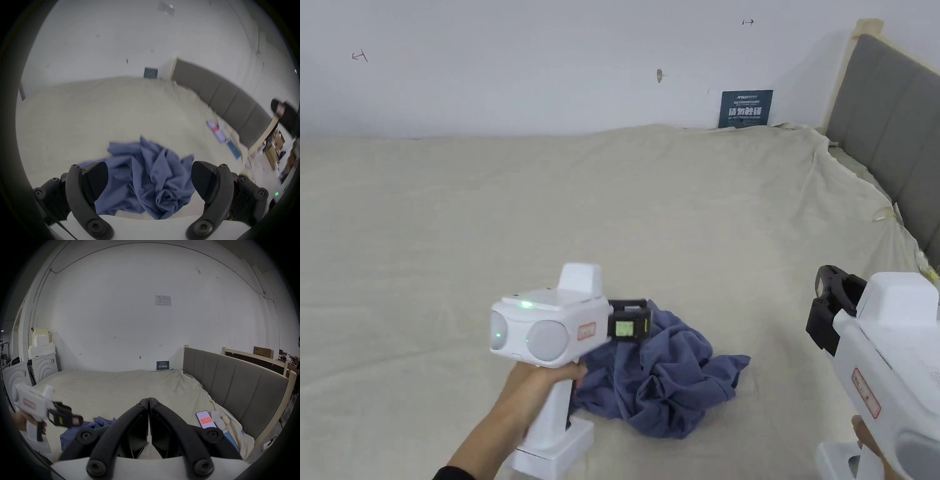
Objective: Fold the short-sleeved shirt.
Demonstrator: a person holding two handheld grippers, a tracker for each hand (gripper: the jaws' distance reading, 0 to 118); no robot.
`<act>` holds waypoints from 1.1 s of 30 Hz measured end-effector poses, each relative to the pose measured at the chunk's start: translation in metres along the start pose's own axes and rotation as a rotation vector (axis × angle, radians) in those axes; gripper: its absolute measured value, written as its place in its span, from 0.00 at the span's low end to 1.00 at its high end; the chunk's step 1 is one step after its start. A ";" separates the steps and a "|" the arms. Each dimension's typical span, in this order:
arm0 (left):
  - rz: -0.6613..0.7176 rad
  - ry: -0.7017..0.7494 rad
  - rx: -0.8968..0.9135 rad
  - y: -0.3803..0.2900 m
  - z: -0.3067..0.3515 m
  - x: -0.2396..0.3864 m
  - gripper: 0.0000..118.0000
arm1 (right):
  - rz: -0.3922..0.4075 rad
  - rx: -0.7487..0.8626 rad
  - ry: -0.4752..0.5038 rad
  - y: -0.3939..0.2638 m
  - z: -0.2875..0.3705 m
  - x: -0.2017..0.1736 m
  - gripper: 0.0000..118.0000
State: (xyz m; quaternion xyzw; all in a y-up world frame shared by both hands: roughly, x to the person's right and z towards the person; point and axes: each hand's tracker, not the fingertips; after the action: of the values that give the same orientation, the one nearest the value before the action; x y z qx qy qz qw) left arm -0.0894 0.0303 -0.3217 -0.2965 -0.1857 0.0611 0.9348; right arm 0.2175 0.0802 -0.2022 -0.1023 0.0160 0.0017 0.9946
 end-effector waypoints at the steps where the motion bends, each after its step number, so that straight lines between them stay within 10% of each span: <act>1: -0.012 0.021 0.040 0.007 0.013 0.000 0.91 | 0.000 0.005 0.000 0.000 0.002 0.002 0.00; 11: -0.088 0.290 0.357 0.010 0.091 -0.017 0.86 | -0.003 0.048 0.001 0.000 -0.002 -0.003 0.00; 20: -0.133 0.463 0.491 -0.025 0.104 -0.032 0.01 | 0.007 0.068 0.009 0.000 -0.001 -0.014 0.00; 33: -0.085 0.410 0.365 -0.026 0.097 -0.051 0.00 | 0.013 0.067 0.028 0.001 -0.004 -0.021 0.00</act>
State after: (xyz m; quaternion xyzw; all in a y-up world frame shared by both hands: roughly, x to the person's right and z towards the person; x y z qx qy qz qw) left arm -0.1737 0.0493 -0.2488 -0.1213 0.0091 -0.0068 0.9926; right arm 0.1963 0.0801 -0.2058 -0.0687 0.0305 0.0061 0.9971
